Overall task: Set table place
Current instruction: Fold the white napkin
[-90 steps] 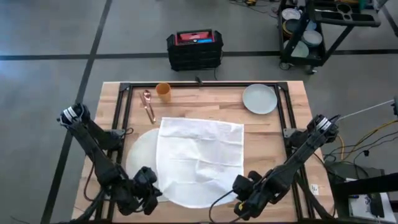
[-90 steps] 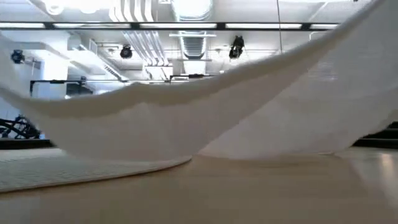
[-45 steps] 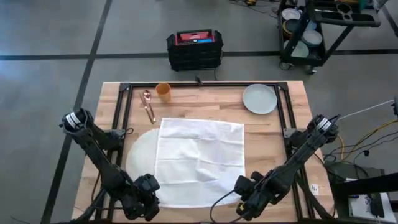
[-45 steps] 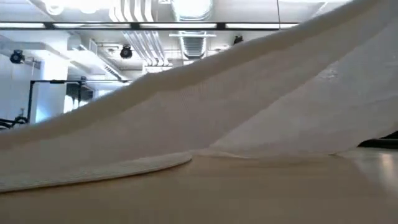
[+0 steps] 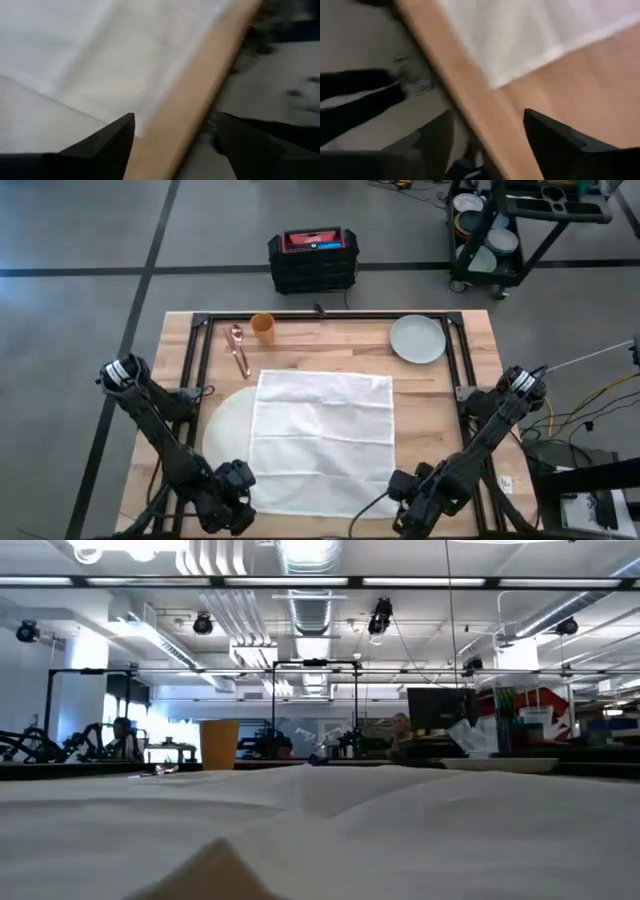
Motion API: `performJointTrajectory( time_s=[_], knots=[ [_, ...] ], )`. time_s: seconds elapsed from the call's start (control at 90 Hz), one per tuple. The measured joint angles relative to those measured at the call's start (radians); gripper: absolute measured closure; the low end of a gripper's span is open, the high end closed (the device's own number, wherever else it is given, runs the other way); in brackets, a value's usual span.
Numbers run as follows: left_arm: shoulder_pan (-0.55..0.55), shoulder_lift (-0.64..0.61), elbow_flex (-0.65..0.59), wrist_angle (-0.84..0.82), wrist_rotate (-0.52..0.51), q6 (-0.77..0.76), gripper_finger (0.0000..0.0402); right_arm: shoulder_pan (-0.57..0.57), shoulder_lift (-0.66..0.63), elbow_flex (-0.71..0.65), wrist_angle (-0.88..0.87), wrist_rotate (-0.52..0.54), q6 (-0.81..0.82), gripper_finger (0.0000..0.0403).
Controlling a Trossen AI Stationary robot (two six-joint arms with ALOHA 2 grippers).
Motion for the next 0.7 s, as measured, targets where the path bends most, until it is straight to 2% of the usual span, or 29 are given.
performJointTrajectory(
  time_s=[0.156,0.256,0.411,0.511,0.7],
  knots=[
    [0.043,-0.037,0.000,-0.306,-0.080,-0.043,0.0120,-0.085,-0.001,-0.016,-0.348,0.097,0.131,0.0148],
    [0.077,-0.086,-0.002,-0.419,-0.163,-0.045,0.0129,-0.156,-0.027,-0.023,-0.440,0.190,0.170,0.0155],
    [0.168,-0.191,-0.049,-0.423,-0.303,0.016,0.0150,-0.288,-0.072,-0.046,-0.436,0.297,0.082,0.0179],
    [0.266,-0.270,-0.112,-0.408,-0.305,0.050,0.0163,-0.375,-0.092,-0.075,-0.427,0.314,-0.070,0.0194],
    [0.454,-0.426,-0.246,-0.251,-0.291,0.169,0.0174,-0.546,-0.120,-0.164,-0.392,0.319,-0.354,0.0211]
  ],
)
